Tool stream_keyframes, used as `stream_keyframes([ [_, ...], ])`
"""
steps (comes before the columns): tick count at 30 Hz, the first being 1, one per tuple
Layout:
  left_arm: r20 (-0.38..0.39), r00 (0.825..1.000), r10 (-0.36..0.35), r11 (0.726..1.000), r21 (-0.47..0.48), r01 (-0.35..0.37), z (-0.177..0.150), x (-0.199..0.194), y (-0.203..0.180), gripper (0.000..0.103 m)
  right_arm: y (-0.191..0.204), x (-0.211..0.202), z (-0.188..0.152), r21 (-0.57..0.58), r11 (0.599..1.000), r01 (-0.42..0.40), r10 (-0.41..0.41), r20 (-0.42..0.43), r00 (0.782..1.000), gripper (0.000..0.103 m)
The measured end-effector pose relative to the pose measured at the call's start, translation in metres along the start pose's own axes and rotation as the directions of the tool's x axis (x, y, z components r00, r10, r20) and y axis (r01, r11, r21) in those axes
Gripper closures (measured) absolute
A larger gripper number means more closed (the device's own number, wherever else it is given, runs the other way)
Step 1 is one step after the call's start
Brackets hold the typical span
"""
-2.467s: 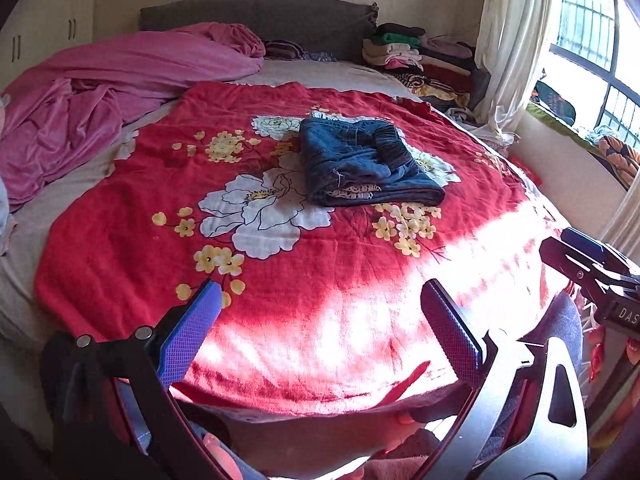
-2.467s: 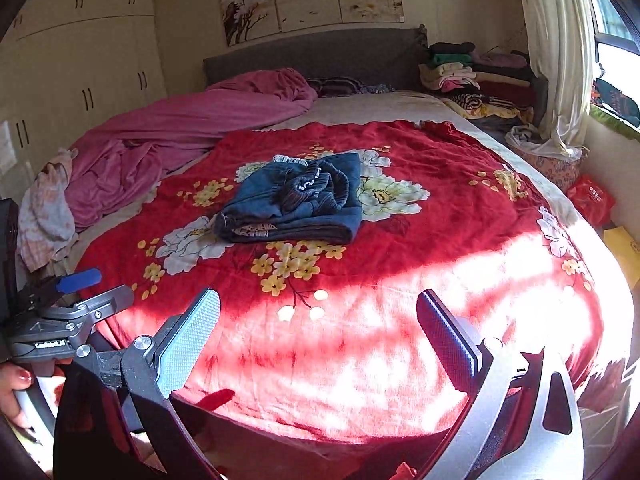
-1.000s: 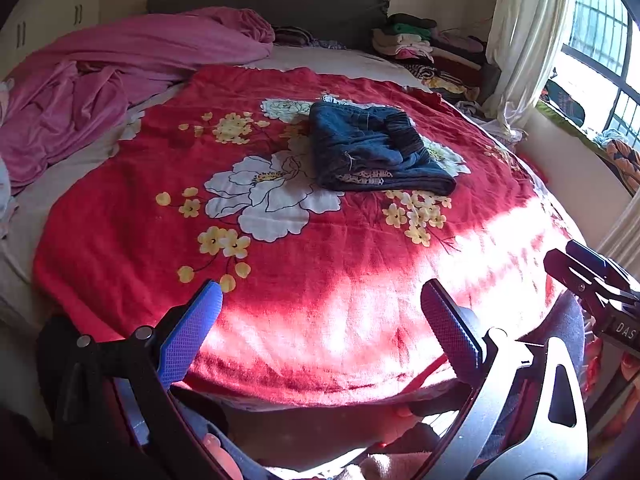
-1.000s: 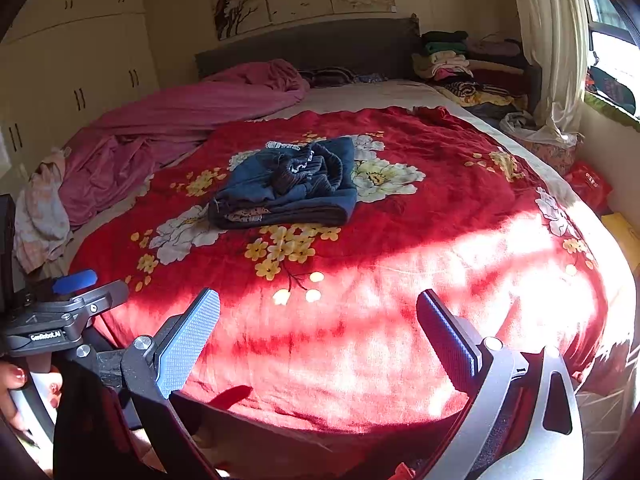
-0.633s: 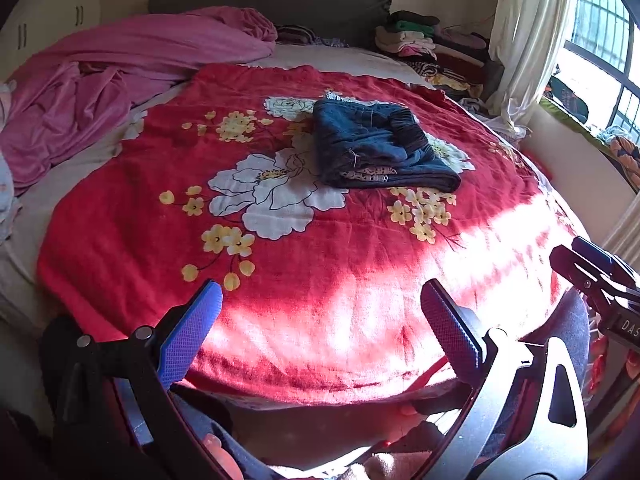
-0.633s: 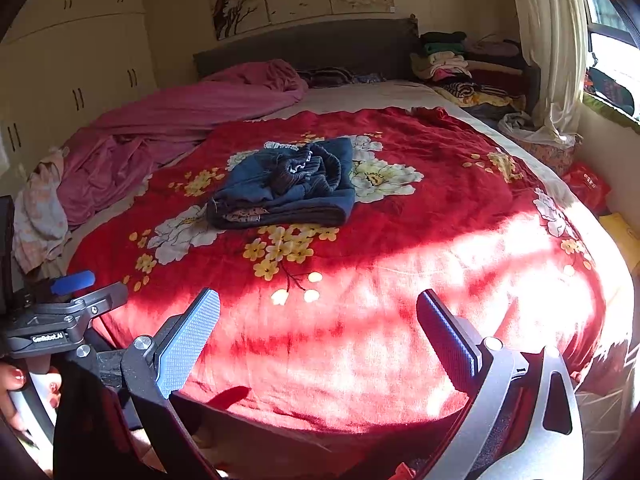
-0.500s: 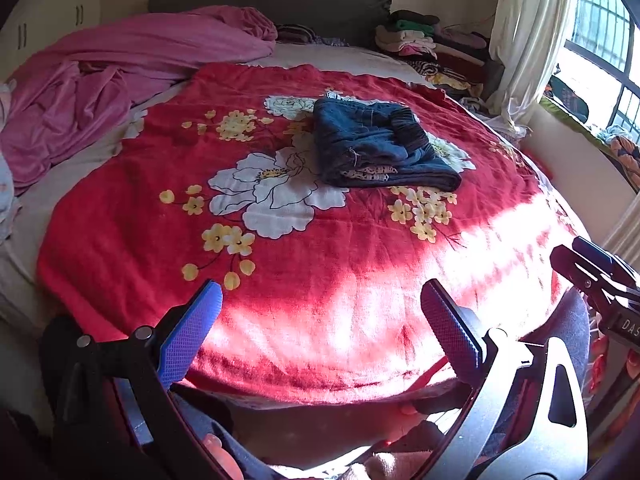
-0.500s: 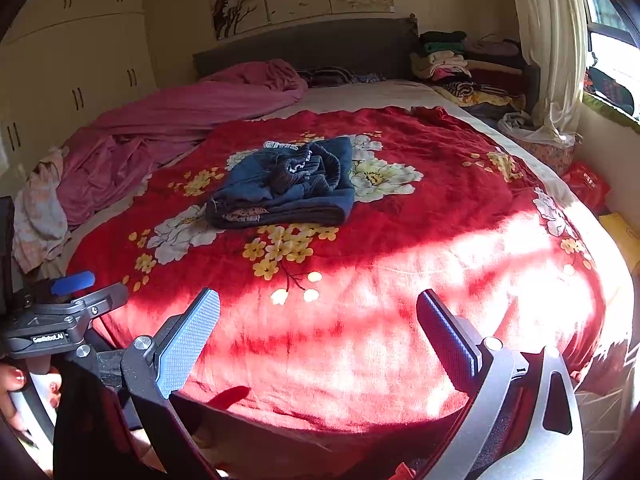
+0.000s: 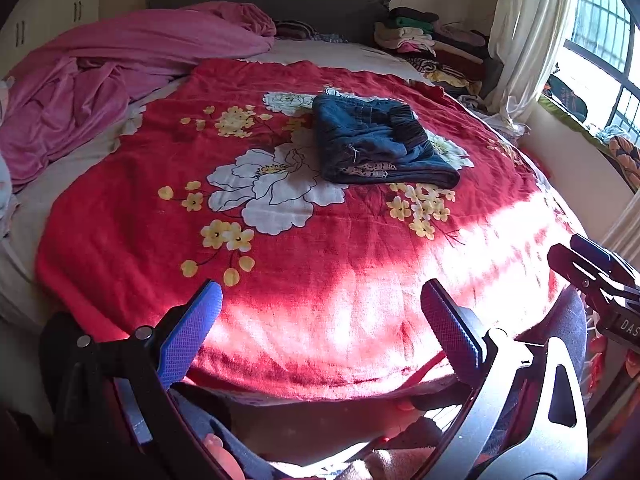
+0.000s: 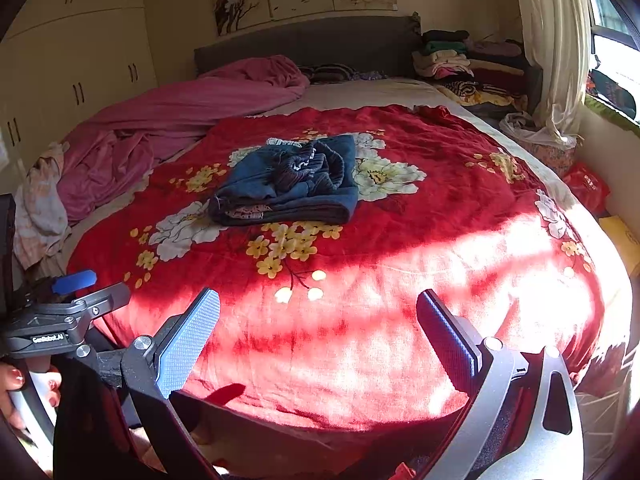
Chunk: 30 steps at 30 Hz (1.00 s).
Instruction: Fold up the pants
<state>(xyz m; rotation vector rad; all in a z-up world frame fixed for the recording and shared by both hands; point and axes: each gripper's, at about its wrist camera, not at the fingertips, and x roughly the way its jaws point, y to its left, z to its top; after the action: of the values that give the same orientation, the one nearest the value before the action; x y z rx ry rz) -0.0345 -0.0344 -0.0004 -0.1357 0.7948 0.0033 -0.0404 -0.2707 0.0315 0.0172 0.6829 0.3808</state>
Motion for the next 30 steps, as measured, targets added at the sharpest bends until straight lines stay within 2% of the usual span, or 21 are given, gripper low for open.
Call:
stream_keyframes([
  [30, -0.036, 0.999, 0.0, 1.0, 0.02, 0.001, -0.0031, 0.0054, -0.0018, 0.01, -0.0027, 0.0065, -0.0027, 0.003, 1.0, 0.002, -0.002, -0.01, 1.0, 0.005],
])
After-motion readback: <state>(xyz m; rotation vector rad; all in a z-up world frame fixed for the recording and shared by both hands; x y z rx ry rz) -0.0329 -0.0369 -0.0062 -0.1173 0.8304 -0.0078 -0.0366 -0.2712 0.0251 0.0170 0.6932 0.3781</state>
